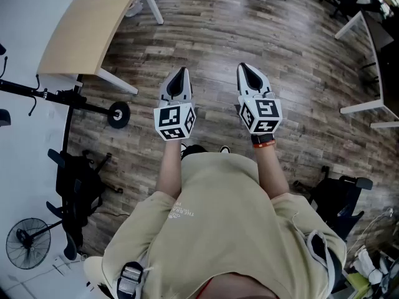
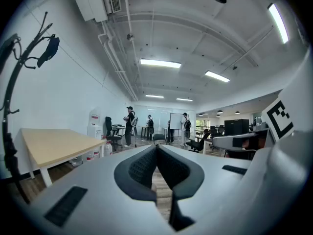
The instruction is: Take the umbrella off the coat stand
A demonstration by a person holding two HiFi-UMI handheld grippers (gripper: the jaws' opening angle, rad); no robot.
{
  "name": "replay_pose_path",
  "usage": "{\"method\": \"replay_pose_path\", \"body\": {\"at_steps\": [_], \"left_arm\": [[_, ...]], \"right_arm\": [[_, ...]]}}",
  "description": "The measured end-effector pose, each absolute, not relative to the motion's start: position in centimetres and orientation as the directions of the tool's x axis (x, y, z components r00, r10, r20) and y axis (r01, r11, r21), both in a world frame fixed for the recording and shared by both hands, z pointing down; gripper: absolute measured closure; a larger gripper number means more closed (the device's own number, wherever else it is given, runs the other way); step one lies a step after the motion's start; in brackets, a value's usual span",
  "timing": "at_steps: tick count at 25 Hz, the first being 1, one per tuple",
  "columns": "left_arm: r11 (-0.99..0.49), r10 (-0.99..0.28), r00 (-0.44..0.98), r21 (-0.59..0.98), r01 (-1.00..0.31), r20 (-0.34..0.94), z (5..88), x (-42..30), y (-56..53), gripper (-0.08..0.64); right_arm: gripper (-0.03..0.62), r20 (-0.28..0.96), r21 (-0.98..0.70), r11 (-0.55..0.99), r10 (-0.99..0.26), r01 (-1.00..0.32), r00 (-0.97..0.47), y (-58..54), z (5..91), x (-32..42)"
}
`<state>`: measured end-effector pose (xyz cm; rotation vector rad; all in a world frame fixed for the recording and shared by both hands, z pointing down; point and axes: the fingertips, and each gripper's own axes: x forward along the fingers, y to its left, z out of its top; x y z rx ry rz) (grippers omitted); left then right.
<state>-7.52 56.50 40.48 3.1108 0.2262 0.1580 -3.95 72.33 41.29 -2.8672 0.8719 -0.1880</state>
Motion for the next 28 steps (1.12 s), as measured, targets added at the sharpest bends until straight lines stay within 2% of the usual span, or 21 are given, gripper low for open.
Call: {"method": "replay_pose_path", "body": {"at_steps": [5,11,22,28], "left_arm": [[-0.993,0.119,0.987,0.022,0.118,0.112,41.3,-7.9,56.8,0.537],[-0.996,0.079,0.987,0.043,0.074,0.137,43.1,-5.5,52.9,0.537],[-0.999,0.02,0.996,0.038,0.016,0.089,39.7,4.0,39.6,0.537],[-0.995,-0.05,0.991,0.082,-0.06,0.12,40.6,7.1,29.5,0.537]], "right_arm": [[0.577,0.083,-0.152,-0.812,-0.579,-0.563,0.811,72.2,42.1,-3.3],[0.577,0.093,-0.175,-0.77,-0.633,-0.613,0.768,66.8,42.9,-0.1],[0.577,0.058,-0.183,-0.729,-0.677,-0.659,0.733,52.5,39.5,9.8],[0.577,0.084,-0.18,-0.687,-0.724,-0.704,0.685,42.3,39.4,13.9]]}}
